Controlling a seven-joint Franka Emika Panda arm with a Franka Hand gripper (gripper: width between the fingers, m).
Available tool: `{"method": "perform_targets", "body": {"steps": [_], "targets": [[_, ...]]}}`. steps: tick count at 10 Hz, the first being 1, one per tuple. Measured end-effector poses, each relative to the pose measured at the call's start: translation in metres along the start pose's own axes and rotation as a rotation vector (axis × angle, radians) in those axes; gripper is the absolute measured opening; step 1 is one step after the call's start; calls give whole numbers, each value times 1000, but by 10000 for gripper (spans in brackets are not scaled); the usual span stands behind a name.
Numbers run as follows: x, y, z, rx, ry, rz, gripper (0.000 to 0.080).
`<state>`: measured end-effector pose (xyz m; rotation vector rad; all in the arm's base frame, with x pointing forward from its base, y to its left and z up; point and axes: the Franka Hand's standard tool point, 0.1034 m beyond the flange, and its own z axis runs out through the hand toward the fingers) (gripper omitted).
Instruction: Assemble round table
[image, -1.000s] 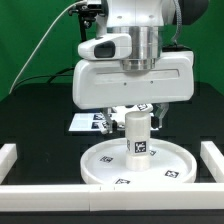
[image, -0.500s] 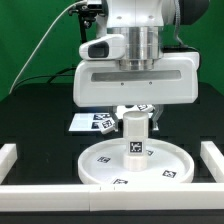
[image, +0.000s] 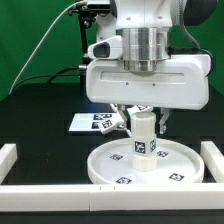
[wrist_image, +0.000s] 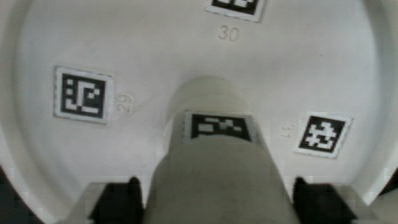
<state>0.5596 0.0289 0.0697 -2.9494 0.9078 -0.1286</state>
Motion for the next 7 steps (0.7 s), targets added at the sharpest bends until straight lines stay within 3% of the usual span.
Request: {"method": "perform_targets", "body": {"steps": [4,7], "targets": [[-5,-5,1,45,-40,534,406],[-8,-10,1,61,-48,710,407]]}}
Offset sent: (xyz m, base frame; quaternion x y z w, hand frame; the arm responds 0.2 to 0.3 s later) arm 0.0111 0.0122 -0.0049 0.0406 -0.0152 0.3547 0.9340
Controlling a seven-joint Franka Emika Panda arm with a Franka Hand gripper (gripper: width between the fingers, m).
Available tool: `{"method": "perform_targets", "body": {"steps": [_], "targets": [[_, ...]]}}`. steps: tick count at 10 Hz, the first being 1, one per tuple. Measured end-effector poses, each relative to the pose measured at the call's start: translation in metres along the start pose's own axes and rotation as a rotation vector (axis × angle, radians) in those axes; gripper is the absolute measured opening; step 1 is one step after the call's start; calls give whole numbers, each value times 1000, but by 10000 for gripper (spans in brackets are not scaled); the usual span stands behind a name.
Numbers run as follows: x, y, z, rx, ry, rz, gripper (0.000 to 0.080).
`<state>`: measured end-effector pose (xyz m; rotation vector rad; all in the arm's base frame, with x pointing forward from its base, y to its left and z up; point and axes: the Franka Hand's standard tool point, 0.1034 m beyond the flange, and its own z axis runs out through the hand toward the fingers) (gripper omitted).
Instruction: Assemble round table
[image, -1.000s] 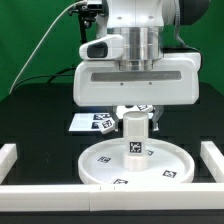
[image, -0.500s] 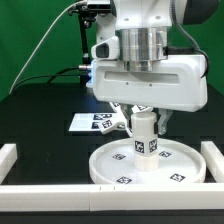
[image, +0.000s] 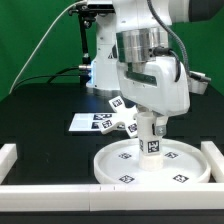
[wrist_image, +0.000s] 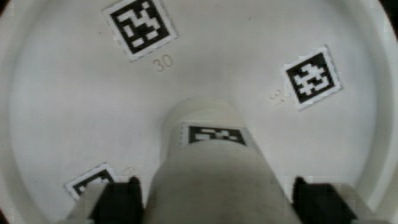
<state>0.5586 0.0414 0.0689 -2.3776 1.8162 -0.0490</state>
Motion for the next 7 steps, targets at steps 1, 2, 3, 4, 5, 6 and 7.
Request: {"method": "perform_targets", "body": {"steps": [1,2,3,4,5,6,7], "targets": [[0,0,0,-1,0,-13,407],[-1,0,0,-2,0,-52,407],[-5,1,0,-26,-11,-183,502],[-2,-3,-3,-26,-21,-346,602],[1,-5,-5,-23,-19,-481,636],[-1,-5,-4,-28,-17,-591,636],[0,-5,-4,-28,-17,-640,647]]}}
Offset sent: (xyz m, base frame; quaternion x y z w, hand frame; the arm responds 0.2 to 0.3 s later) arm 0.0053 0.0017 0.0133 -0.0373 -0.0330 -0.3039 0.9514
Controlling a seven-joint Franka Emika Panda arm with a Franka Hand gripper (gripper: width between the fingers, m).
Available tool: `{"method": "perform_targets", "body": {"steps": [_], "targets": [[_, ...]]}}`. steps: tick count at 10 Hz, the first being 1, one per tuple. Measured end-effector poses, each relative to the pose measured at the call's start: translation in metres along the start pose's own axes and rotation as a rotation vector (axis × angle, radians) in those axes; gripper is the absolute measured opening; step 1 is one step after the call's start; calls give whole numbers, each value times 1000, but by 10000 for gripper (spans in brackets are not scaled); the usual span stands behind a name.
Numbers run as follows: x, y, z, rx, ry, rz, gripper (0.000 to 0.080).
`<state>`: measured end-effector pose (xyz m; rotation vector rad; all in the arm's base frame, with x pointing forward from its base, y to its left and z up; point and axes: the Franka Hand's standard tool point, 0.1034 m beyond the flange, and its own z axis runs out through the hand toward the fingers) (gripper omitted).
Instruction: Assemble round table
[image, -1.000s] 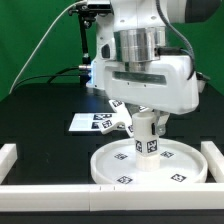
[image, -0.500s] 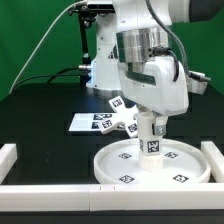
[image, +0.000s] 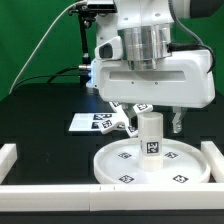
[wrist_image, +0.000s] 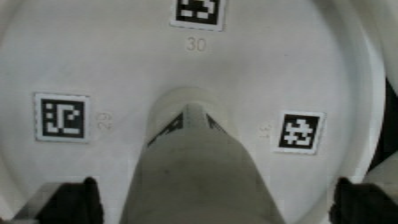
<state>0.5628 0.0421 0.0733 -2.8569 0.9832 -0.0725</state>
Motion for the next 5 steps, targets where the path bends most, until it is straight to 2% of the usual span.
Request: {"method": "perform_targets", "body": {"steps": [2,3,4,5], "targets": [[1,1,0,-5,2,-153,649],[3,3,-1,-25,8,-336,649],[1,-1,-1,-53,16,-452,649],[-1,-5,-1,-70,23,-683,649]]}}
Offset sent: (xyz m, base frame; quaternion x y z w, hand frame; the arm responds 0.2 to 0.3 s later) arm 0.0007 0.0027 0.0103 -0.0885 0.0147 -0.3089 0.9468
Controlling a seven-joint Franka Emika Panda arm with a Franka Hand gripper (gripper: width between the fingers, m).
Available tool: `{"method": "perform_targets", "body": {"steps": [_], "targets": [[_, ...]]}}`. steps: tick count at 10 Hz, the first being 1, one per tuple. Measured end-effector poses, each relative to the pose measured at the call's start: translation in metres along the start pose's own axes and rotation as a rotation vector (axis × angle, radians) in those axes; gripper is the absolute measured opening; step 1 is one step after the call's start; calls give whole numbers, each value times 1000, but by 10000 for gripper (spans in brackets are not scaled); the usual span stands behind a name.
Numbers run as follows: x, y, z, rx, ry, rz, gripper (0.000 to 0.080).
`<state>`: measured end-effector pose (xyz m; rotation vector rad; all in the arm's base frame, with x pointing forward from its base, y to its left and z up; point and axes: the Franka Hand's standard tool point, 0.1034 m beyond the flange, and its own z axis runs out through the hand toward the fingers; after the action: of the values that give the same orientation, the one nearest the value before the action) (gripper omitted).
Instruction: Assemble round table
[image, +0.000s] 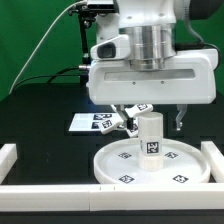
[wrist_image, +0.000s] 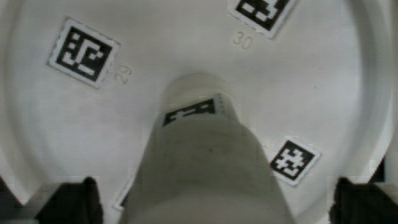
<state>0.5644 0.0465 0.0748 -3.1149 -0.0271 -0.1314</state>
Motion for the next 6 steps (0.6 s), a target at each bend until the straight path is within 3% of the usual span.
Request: {"method": "perform_targets", "body": {"steps": [3,4,6], "targets": [[0,1,1,2,5,-8,622],[0,2,1,1,6,-3,448],[0,5,2,1,5,133,409]]}}
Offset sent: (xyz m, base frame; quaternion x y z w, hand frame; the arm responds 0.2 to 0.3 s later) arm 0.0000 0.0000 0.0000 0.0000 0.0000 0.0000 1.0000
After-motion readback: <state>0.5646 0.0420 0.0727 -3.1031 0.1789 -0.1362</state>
